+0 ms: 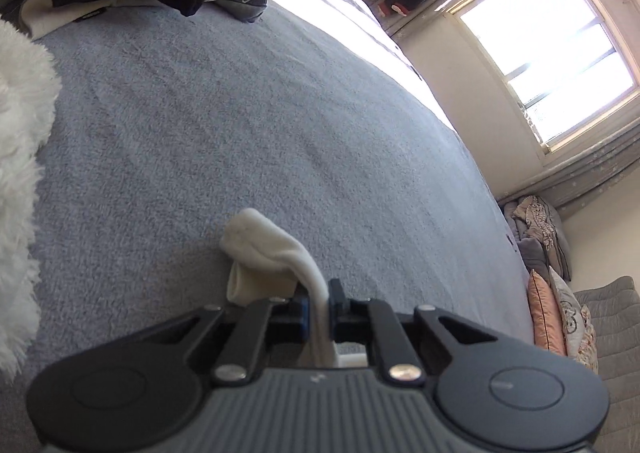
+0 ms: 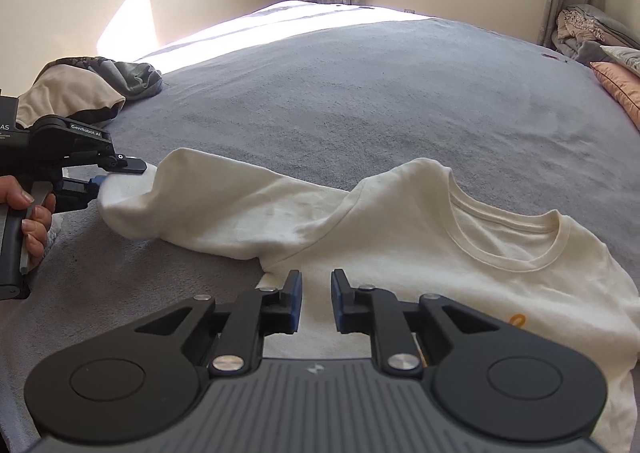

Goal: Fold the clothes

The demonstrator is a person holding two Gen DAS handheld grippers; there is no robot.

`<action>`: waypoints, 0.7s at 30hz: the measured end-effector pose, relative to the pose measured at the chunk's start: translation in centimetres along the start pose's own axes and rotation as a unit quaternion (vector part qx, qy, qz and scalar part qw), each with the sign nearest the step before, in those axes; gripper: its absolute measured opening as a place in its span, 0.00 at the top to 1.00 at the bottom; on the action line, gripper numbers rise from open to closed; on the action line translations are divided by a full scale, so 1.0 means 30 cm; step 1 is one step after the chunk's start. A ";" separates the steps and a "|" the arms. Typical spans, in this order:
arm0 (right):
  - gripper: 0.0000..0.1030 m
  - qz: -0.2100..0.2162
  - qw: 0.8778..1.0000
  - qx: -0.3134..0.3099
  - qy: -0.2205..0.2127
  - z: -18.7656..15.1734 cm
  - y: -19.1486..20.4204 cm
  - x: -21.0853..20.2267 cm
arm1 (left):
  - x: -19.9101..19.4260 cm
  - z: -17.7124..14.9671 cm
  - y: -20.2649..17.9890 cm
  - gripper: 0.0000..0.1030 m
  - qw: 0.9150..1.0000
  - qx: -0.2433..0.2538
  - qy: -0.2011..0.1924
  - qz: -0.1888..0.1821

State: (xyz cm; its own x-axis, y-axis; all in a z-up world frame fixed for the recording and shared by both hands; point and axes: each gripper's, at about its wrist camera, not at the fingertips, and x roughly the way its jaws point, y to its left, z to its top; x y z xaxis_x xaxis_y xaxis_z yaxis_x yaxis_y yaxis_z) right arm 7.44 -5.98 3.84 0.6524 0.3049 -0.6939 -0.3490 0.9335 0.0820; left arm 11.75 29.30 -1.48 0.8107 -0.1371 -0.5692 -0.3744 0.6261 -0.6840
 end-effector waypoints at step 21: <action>0.74 -0.034 0.999 0.028 0.014 0.104 -0.088 0.141 | -0.072 -0.030 -0.013 0.95 0.950 0.114 -0.217 0.194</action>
State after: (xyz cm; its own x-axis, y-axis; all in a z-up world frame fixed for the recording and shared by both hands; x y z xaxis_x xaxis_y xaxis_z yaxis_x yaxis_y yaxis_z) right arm 13.21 -6.55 2.92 0.6539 0.2357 -0.7190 -0.2657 0.9613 0.0735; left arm 9.74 28.64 -0.39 0.7587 0.4374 -0.4827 -0.6168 0.7208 -0.3163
